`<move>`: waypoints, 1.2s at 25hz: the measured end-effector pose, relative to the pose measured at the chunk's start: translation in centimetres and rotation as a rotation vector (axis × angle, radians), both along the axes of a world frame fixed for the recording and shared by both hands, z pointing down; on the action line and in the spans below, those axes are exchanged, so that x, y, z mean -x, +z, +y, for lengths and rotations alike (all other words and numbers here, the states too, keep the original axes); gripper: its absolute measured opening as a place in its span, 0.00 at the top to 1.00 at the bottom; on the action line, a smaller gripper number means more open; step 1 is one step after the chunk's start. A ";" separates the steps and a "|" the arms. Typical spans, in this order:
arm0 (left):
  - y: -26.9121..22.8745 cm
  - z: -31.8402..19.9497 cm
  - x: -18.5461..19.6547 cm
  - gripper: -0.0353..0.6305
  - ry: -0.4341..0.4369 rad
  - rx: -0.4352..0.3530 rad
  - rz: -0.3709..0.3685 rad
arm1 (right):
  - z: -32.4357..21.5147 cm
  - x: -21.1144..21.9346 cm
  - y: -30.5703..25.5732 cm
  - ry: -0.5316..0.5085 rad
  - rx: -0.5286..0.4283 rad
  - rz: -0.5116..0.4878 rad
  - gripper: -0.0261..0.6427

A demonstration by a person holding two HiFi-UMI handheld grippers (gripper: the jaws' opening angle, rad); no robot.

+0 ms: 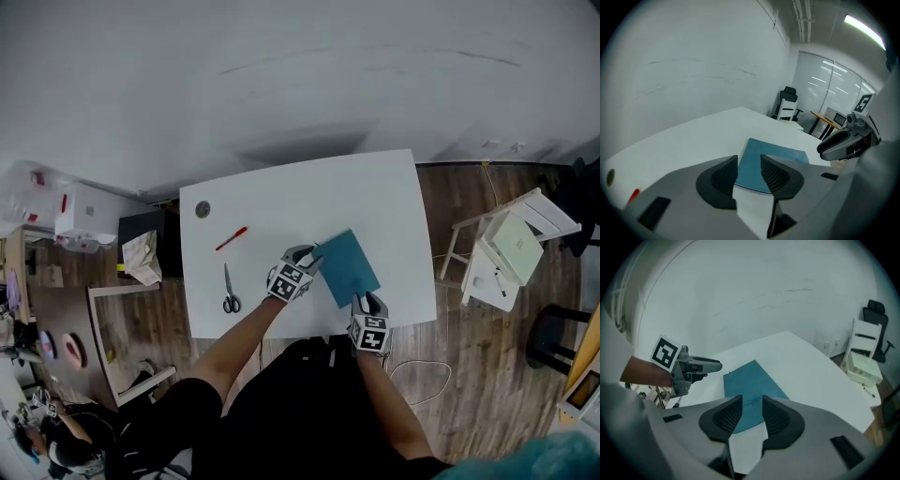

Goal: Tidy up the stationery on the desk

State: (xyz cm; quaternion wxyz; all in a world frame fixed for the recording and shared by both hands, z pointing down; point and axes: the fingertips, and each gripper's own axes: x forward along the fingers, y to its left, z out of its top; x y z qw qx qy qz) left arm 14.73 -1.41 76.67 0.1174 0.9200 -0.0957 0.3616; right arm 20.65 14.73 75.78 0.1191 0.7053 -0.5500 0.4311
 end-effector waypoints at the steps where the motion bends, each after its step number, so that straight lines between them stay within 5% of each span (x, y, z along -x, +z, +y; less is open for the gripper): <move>1: 0.9 -0.2 -0.4 0.70 0.016 0.022 -0.021 | 0.0 -0.1 0.8 0.034 0.022 -0.031 0.77; 7: 3.8 -0.5 -1.1 0.66 0.050 0.106 -0.092 | 0.9 0.2 4.0 0.173 0.133 -0.141 0.69; 23: 6.4 -0.3 -0.6 0.66 0.067 0.127 -0.160 | 0.9 -1.3 6.0 0.317 0.134 -0.216 0.69; 30: 6.3 1.3 1.3 0.66 0.072 0.163 -0.185 | -2.8 -0.7 4.3 0.018 0.120 -0.030 0.69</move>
